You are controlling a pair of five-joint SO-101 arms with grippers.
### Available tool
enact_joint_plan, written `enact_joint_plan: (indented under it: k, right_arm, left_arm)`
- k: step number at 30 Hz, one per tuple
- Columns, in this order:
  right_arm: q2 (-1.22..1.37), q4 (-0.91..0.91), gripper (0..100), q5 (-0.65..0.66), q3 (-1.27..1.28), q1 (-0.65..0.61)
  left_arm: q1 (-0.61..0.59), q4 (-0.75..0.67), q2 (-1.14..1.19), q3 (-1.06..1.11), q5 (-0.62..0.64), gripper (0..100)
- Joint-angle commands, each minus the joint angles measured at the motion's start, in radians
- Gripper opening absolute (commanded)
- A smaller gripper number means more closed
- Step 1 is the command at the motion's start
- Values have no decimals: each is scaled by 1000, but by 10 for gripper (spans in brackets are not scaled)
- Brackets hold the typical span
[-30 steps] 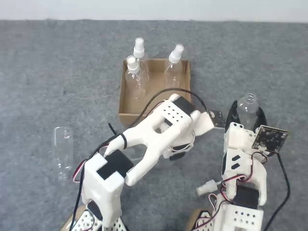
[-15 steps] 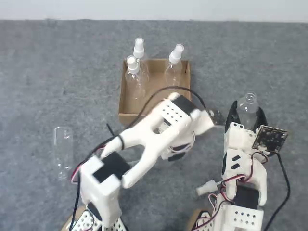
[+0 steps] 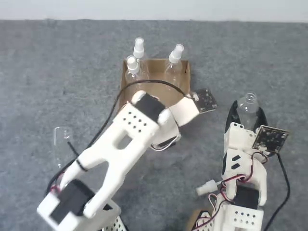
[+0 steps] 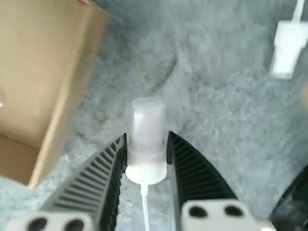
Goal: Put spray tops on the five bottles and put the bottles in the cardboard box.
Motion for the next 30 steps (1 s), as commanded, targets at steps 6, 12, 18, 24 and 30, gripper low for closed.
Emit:
enact_joint_plan:
  k: [6, 12, 18, 24, 30]
  right_arm:
    - [-22, -27, 20, -2, -25, -47]
    - [-22, -25, 18, -2, -21, -107]
    - [-22, -21, 17, 71, -9, -200]
    - [-22, -22, 17, 140, 20, -297]
    - [-22, -21, 17, 138, 21, -363]
  left_arm:
    - [-6, -52, -245, -8, 94, 91]
    - [-8, -167, -361, 62, 195, 91]
    - [-9, -316, -539, 182, 353, 92]
    - [-77, -460, -709, 303, 451, 91]
    - [-193, -586, -868, 390, 551, 89]
